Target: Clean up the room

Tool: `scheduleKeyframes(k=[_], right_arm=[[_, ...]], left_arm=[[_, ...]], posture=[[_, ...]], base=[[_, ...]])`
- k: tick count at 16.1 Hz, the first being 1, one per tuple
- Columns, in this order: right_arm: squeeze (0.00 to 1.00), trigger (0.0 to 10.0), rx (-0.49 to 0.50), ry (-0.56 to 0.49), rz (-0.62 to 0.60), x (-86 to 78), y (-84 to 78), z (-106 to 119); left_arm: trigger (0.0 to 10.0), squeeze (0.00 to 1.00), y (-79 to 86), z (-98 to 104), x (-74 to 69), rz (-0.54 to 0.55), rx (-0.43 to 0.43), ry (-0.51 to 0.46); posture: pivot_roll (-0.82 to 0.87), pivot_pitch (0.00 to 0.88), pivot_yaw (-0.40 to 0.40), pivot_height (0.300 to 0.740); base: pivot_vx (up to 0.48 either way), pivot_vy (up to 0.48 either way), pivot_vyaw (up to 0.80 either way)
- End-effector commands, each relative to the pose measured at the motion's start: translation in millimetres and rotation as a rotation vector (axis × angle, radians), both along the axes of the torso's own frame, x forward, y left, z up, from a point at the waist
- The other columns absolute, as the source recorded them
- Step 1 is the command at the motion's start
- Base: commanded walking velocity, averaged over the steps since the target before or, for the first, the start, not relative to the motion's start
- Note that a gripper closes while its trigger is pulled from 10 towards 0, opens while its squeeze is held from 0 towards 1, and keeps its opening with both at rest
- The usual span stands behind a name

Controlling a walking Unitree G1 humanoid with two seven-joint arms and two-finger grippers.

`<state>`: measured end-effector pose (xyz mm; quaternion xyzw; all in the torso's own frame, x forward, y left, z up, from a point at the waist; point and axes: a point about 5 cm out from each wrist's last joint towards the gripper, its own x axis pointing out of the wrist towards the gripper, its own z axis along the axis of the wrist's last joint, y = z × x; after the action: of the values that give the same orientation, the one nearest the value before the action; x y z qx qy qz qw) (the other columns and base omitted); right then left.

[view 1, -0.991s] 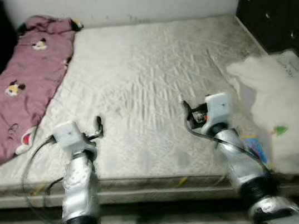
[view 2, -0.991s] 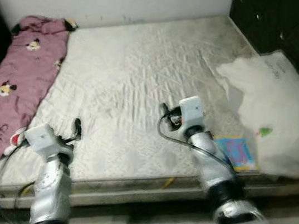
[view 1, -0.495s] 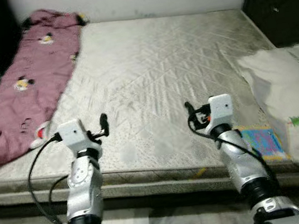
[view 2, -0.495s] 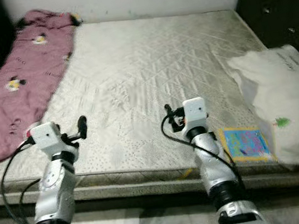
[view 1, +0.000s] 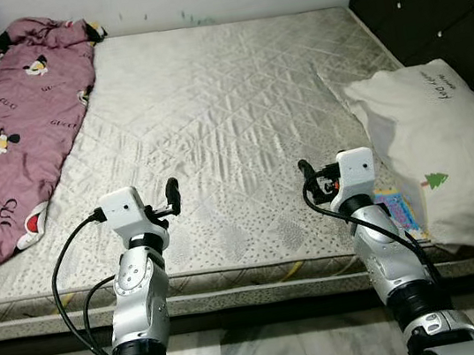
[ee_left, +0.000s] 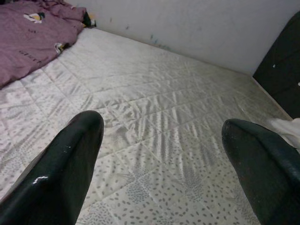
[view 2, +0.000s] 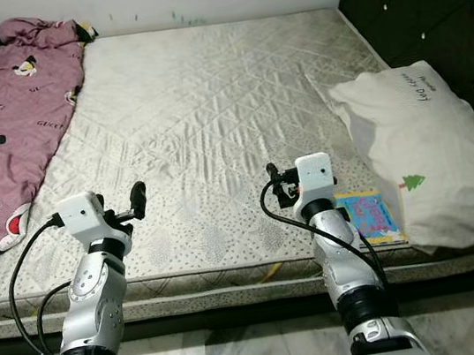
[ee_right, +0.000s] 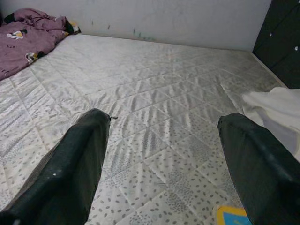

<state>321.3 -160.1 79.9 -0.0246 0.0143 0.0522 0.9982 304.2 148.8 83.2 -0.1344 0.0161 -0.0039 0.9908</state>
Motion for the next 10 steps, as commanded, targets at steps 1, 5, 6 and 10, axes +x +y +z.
scheduleKeyframes(k=[1,5,6,10], right_arm=[[0.0,10.0,-0.011,-0.007,-0.004,1.9,-1.1,2.4],[0.0,10.0,-0.01,-0.004,-0.01,1.3,-1.6,1.7],[0.0,10.0,-0.008,0.002,-0.013,1.2,-2.3,0.8],[0.0,10.0,-0.011,0.001,-0.019,0.8,-3.7,0.6]], left_arm=[[10.0,0.0,-0.2,3.5,1.2,-0.005,0.001,-0.017],[10.0,0.0,-0.6,3.5,0.8,-0.011,0.0,-0.018],[10.0,0.0,-0.9,3.6,0.8,-0.012,-0.001,-0.018],[10.0,0.0,-2.3,2.7,-0.1,-0.02,0.0,-0.014]], posture=[[-0.02,0.0,0.01,0.74],[-0.02,0.0,0.012,0.74],[-0.02,0.0,0.012,0.74],[-0.02,0.0,0.013,0.74]], base=[[0.0,0.0,0.0],[0.223,0.0,0.0],[0.352,0.0,-0.8],[0.25,0.0,-0.33]])
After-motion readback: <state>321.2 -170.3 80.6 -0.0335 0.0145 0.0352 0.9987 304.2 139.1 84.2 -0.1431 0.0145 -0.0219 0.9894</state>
